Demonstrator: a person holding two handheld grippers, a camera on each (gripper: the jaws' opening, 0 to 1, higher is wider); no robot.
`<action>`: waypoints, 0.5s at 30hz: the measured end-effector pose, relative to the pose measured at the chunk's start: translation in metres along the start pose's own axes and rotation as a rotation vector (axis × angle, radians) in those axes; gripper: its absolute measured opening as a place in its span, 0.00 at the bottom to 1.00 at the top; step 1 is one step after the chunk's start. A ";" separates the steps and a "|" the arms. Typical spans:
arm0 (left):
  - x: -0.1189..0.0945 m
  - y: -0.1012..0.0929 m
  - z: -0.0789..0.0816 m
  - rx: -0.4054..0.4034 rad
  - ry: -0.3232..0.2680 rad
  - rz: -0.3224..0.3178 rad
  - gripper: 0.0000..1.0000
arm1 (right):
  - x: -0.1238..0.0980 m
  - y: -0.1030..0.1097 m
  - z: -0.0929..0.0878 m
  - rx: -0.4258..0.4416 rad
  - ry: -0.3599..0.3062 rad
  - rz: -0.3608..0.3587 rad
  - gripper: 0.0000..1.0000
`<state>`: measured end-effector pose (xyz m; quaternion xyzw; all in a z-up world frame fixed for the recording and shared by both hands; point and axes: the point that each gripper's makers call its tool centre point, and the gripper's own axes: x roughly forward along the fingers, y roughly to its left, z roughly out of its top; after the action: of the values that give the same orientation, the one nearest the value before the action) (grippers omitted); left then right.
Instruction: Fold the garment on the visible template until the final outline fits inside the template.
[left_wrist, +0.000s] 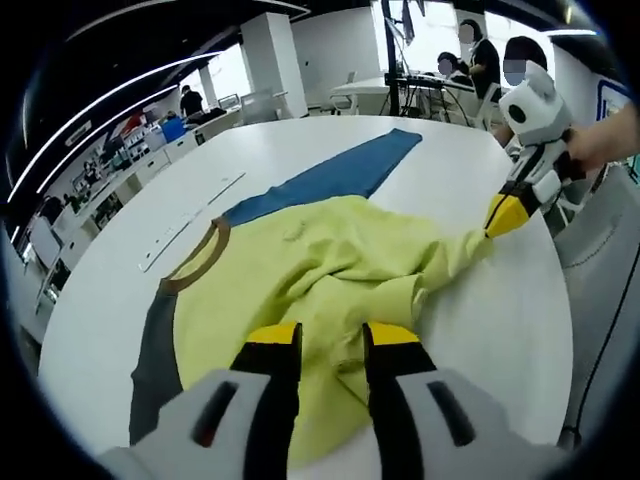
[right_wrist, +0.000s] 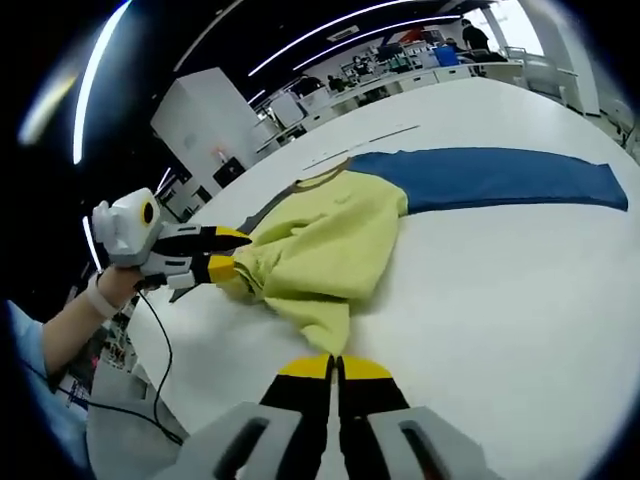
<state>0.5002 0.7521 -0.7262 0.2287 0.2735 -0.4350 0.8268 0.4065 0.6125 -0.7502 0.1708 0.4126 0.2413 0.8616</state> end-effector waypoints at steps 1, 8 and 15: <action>-0.003 -0.001 0.000 -0.003 -0.003 0.000 0.24 | 0.000 0.000 0.000 0.000 0.001 0.000 0.00; -0.014 -0.002 -0.007 -0.062 -0.014 0.018 0.24 | 0.000 0.000 -0.001 0.002 0.002 0.002 0.00; -0.024 -0.004 -0.017 -0.176 -0.032 0.045 0.21 | 0.000 0.000 -0.003 0.005 0.007 0.003 0.00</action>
<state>0.4810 0.7752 -0.7236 0.1541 0.2924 -0.3941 0.8575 0.4039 0.6130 -0.7524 0.1728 0.4161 0.2424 0.8592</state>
